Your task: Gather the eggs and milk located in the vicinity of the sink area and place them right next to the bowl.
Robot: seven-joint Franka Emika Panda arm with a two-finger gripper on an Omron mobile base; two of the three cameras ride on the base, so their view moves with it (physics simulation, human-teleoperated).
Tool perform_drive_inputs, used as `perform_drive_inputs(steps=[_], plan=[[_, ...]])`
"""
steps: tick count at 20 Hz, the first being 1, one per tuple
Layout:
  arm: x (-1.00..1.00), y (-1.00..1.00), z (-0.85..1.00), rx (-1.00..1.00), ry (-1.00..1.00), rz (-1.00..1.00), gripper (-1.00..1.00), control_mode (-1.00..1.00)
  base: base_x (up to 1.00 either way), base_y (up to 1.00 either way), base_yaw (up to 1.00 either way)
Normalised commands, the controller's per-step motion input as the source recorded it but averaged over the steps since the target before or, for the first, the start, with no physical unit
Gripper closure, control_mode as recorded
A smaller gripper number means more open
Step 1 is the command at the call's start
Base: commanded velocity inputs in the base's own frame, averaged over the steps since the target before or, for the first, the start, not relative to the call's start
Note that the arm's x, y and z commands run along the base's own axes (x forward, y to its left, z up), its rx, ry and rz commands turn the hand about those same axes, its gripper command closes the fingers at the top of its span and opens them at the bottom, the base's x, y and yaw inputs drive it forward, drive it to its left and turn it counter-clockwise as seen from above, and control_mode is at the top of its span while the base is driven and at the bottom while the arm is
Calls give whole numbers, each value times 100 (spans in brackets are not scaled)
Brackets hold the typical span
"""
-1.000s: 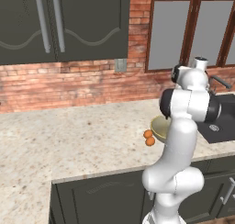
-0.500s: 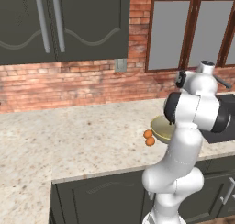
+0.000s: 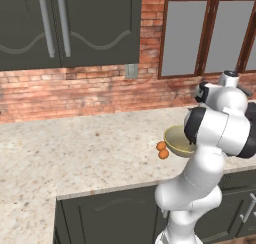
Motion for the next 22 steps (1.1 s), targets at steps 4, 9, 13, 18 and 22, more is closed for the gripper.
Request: perform_drive_inputs(steps=[4, 9, 13, 18, 22], plan=[[-35, 0, 33, 0, 0, -4, 100, -100, 0, 0, 0], [-7, 0, 41, 0, 2, -1, 100, -100, 0, 0, 0], [-1, 0, 7, 0, 6, 0, 100, -100, 0, 0, 0], [0, 0, -12, 0, 0, 0, 100, -100, 0, 0, 0], [-27, 0, -30, 0, 0, 0, 100, -100, 0, 0, 0]])
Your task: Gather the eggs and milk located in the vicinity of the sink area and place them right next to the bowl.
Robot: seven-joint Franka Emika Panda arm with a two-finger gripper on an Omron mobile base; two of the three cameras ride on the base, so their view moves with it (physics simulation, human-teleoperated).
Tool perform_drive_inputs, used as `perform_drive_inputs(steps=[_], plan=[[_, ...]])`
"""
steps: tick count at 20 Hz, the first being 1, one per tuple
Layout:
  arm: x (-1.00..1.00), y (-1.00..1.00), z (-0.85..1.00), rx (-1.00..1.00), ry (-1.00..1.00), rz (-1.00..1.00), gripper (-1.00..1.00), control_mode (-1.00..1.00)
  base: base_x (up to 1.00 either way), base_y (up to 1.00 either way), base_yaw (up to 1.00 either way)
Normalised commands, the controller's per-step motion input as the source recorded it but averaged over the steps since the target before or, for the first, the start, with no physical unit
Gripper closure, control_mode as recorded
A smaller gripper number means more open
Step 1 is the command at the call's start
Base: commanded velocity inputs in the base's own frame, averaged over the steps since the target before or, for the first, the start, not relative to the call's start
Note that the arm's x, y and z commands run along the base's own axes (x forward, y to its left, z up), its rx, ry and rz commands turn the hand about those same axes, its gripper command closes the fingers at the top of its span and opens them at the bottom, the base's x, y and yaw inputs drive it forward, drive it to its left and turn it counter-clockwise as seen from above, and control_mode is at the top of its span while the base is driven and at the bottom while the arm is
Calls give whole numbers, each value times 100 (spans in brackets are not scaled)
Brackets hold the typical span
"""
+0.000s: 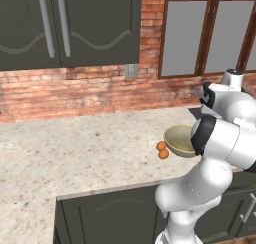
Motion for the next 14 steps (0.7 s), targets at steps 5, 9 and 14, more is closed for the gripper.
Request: perform_drive_inputs(steps=[5, 9, 14], plan=[[-36, 1, -10, 0, 0, 0, 100, -100, 0, 0, 0], [-37, 9, -1, 0, 0, 0, 100, -100, 0, 0, 0], [-5, 10, 0, 0, 0, 0, 100, -100, 0, 0, 0]])
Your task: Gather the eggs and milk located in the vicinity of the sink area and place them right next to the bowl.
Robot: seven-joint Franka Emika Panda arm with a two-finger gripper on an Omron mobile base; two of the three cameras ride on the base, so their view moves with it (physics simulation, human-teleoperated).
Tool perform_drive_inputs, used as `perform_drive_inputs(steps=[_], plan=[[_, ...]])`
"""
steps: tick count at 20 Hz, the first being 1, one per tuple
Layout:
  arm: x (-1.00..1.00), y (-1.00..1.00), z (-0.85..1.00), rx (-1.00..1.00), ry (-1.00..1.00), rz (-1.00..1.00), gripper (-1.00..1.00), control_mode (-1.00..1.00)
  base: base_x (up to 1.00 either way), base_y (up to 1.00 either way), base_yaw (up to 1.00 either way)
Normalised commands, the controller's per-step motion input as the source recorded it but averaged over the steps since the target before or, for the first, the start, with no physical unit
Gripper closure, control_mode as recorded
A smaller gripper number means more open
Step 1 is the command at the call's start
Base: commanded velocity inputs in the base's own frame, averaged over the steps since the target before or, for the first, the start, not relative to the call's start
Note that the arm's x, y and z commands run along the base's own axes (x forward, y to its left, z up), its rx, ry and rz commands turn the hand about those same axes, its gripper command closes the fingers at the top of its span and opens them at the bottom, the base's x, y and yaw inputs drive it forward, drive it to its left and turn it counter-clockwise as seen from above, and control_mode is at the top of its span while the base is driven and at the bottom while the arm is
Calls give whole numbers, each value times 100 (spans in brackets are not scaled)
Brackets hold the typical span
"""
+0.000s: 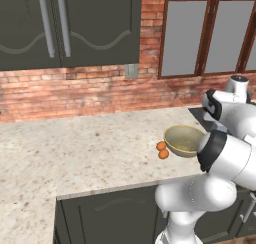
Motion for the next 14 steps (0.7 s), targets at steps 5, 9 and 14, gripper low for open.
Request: perform_drive_inputs(steps=[5, 9, 14], plan=[[14, 0, 0, 0, 0, 0, 100, -100, 0, 0, 0], [10, 0, 0, 0, 0, 0, 100, -100, 0, 0, 0], [0, 1, 0, 0, 2, 0, 100, -100, 0, 0, 0]])
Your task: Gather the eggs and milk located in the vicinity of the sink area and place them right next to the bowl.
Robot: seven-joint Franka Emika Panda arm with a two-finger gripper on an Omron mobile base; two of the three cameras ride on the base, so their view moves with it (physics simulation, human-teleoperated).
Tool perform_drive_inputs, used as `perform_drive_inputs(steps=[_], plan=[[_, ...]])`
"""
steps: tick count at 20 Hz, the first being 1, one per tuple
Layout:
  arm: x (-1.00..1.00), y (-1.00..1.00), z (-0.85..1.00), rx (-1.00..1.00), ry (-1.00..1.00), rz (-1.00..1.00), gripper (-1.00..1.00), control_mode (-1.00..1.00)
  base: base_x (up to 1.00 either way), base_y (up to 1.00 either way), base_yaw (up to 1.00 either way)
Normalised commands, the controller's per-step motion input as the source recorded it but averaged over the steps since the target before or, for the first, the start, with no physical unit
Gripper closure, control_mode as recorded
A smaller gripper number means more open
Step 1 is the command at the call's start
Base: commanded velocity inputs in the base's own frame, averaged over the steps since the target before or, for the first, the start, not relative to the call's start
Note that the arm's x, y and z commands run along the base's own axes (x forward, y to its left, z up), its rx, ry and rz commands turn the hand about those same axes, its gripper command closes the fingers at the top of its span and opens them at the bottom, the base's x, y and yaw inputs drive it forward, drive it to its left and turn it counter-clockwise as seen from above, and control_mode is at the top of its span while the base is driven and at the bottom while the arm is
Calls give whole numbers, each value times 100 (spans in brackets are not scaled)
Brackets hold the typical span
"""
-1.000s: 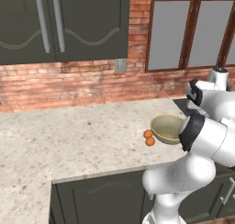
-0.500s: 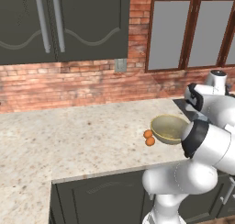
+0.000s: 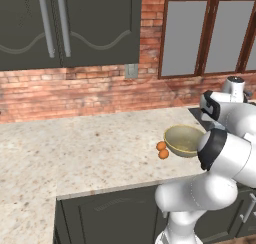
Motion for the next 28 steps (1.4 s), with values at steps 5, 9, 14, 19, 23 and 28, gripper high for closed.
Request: perform_drive_inputs(steps=[5, 9, 14, 19, 23, 28], plan=[[0, 5, 0, 0, 5, 0, 100, -100, 0, 0, 0], [2, 1, 0, 0, 2, 0, 100, -100, 0, 0, 0], [5, 0, 0, 0, 2, 0, 100, -100, 0, 0, 0], [0, 0, -7, 0, 1, 0, 100, -100, 0, 0, 0], [0, 0, -13, 0, 0, 0, 100, -100, 0, 0, 0], [0, 0, -1, 0, 0, 0, -100, -100, 0, 0, 0]])
